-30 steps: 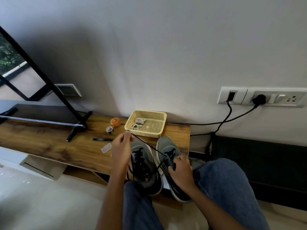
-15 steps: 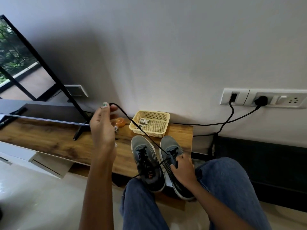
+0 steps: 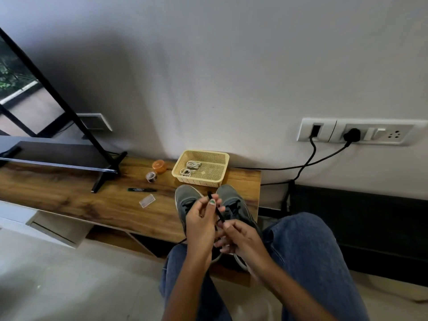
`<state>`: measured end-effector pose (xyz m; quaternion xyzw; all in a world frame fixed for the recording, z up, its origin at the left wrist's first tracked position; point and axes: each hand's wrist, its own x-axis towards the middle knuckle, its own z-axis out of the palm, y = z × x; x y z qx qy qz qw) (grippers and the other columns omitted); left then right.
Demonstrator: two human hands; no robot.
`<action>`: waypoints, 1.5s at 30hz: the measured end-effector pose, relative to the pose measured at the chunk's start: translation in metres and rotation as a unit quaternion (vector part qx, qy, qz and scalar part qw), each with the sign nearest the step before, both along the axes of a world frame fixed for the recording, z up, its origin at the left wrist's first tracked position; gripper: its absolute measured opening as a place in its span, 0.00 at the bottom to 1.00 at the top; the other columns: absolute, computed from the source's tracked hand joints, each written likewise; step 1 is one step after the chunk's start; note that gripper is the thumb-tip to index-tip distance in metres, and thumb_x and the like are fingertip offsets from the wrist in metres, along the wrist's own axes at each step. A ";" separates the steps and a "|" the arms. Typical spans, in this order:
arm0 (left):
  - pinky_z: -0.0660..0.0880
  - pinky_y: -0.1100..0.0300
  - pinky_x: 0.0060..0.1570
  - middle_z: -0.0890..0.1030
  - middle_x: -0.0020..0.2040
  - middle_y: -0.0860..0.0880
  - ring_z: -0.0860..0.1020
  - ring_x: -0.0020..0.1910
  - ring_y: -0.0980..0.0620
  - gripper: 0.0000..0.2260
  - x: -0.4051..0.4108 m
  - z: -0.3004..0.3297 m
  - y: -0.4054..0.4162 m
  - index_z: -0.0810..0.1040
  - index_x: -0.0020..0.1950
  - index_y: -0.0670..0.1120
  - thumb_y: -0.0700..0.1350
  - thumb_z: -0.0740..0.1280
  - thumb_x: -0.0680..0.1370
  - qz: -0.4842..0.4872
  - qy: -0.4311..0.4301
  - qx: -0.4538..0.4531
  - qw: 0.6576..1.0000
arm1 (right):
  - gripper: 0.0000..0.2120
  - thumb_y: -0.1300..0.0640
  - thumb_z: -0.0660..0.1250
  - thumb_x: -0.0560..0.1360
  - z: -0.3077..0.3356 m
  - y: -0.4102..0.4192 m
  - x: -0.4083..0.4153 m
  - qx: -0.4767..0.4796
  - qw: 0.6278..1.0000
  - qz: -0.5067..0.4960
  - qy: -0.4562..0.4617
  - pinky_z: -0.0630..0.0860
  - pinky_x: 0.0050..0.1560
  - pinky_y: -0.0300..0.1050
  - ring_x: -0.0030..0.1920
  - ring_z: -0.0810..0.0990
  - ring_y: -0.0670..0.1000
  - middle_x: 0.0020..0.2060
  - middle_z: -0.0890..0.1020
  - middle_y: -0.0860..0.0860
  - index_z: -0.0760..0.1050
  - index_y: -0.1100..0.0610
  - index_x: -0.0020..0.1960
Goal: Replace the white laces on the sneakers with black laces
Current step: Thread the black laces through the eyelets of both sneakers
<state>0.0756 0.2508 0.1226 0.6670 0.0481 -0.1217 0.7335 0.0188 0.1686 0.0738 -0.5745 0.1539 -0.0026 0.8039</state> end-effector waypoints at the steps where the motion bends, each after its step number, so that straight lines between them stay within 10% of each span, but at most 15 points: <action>1: 0.79 0.63 0.44 0.84 0.46 0.49 0.82 0.45 0.56 0.08 -0.002 -0.006 0.000 0.80 0.51 0.47 0.39 0.61 0.81 0.003 0.004 0.016 1.000 | 0.09 0.60 0.60 0.80 0.000 -0.001 -0.002 0.010 1.000 -0.014 -0.002 0.75 0.35 0.39 0.35 0.79 0.48 0.36 0.81 0.53 0.76 0.64 0.50; 10: 0.72 0.53 0.60 0.73 0.62 0.52 0.73 0.60 0.53 0.23 -0.009 -0.044 0.009 0.65 0.71 0.49 0.42 0.67 0.77 0.102 -0.028 0.207 0.973 | 0.09 0.68 0.61 0.78 -0.014 -0.020 0.000 -0.127 0.983 -0.116 0.065 0.77 0.37 0.34 0.35 0.81 0.43 0.40 0.83 0.55 0.79 0.61 0.52; 15: 0.69 0.59 0.62 0.77 0.59 0.57 0.72 0.59 0.59 0.15 -0.015 -0.056 0.000 0.74 0.67 0.52 0.44 0.61 0.80 -0.149 -0.240 0.340 0.897 | 0.03 0.65 0.68 0.75 -0.018 -0.030 0.003 -0.189 0.978 -0.079 0.046 0.79 0.37 0.39 0.35 0.83 0.48 0.35 0.84 0.52 0.77 0.58 0.45; 20: 0.70 0.76 0.50 0.83 0.54 0.53 0.77 0.51 0.63 0.11 -0.006 -0.063 -0.005 0.81 0.59 0.48 0.41 0.64 0.80 -0.181 -0.219 0.317 0.905 | 0.05 0.65 0.71 0.72 -0.020 -0.051 0.008 -0.163 0.981 -0.099 0.041 0.80 0.37 0.40 0.35 0.84 0.50 0.32 0.84 0.54 0.76 0.63 0.44; 32: 0.70 0.66 0.36 0.80 0.38 0.56 0.77 0.37 0.60 0.05 0.028 -0.087 -0.028 0.81 0.49 0.48 0.45 0.65 0.79 -0.097 -0.106 0.338 0.930 | 0.12 0.55 0.66 0.77 -0.049 -0.096 0.064 -0.333 0.941 0.024 0.056 0.72 0.35 0.37 0.33 0.78 0.44 0.32 0.81 0.49 0.81 0.60 0.39; 39: 0.76 0.57 0.47 0.83 0.50 0.49 0.80 0.48 0.51 0.10 0.045 -0.098 -0.044 0.83 0.53 0.46 0.46 0.63 0.80 -0.119 -0.133 0.429 0.886 | 0.17 0.56 0.74 0.70 -0.069 -0.099 0.071 -0.452 0.878 0.117 0.105 0.72 0.50 0.39 0.51 0.78 0.50 0.51 0.78 0.52 0.79 0.58 0.58; 45: 0.74 0.52 0.54 0.84 0.53 0.53 0.80 0.52 0.52 0.10 0.044 -0.109 -0.056 0.82 0.58 0.54 0.49 0.64 0.80 -0.102 -0.161 0.514 0.836 | 0.12 0.62 0.66 0.73 -0.076 -0.102 0.073 -0.410 0.902 0.066 0.114 0.72 0.44 0.40 0.50 0.81 0.52 0.49 0.84 0.55 0.82 0.61 0.54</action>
